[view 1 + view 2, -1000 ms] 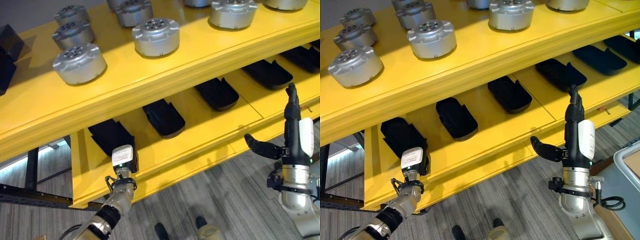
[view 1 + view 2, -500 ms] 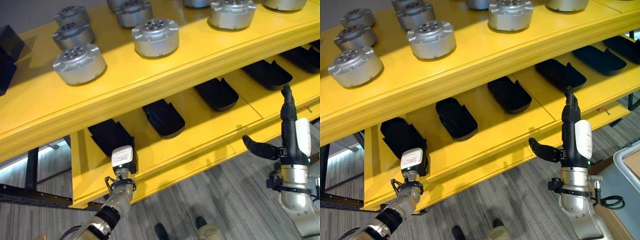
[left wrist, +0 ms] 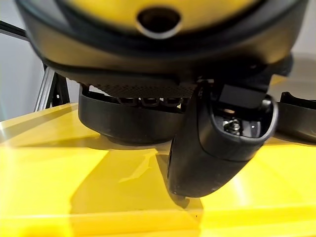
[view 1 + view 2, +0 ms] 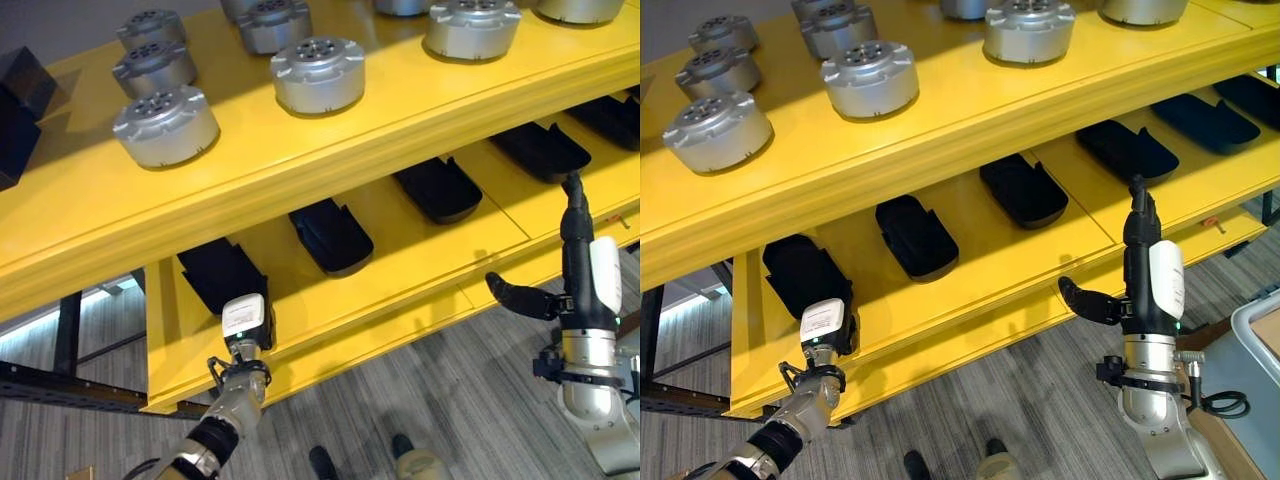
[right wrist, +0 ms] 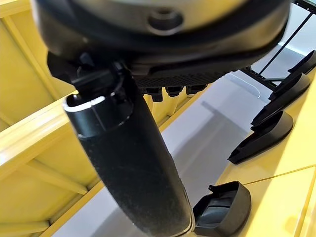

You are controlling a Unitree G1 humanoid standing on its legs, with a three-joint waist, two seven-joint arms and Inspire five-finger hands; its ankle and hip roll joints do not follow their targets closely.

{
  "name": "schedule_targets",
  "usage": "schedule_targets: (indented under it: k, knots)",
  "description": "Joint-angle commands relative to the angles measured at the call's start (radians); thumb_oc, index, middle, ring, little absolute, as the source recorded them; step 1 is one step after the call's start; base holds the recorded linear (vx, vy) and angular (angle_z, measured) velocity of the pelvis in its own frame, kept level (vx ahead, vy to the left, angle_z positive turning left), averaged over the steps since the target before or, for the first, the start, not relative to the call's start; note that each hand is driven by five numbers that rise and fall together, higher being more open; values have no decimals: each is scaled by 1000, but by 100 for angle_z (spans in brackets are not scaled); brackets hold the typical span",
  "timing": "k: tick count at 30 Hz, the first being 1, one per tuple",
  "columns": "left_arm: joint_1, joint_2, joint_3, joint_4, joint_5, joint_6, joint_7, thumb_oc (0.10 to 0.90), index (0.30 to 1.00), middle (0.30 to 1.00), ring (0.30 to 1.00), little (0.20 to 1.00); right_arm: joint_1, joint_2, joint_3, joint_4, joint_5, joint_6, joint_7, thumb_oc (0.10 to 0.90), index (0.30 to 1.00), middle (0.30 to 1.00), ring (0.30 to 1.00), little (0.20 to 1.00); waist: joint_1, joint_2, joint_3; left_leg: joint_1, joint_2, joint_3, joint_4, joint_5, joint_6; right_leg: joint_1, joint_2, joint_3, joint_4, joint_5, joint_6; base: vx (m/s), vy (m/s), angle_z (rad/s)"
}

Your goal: Move parts from the plastic box to the shelf.

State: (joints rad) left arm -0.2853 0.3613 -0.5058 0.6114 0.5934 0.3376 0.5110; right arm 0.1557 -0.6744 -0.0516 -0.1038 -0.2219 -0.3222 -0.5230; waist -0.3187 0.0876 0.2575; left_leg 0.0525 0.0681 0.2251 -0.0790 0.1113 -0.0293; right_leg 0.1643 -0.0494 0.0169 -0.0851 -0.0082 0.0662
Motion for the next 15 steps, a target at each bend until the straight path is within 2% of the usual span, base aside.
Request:
schedule_targets:
  k: [1, 10, 15]
  knots:
    - [43, 65, 41, 67, -34, -11, -35, 900, 1000, 1000, 1000, 1000, -75, -12, -86, -73, 33, -62, -39, 900, 1000, 1000, 1000, 1000, 42, -63, -61, 1, 47, -6, 62, -118, -27, -116, 25, 10, 127, -70, -12, 0, 0, 0]
    - [70, 65, 48, 67, -62, -15, -48, 900, 1000, 1000, 1000, 1000, -74, -9, -91, -76, 33, -55, -42, 900, 1000, 1000, 1000, 1000, 50, -64, -60, -1, 47, -8, 62, -118, -27, -115, 24, 6, 125, -69, -13, 0, 0, 0]
    - [71, 63, 42, 68, -19, -17, -56, 900, 1000, 1000, 1000, 1000, -70, -8, -90, -81, 34, -52, -41, 900, 1000, 1000, 1000, 1000, 50, -64, -60, -2, 47, -10, 60, -117, -28, -118, 24, 3, 124, -68, -14, 0, 0, 0]
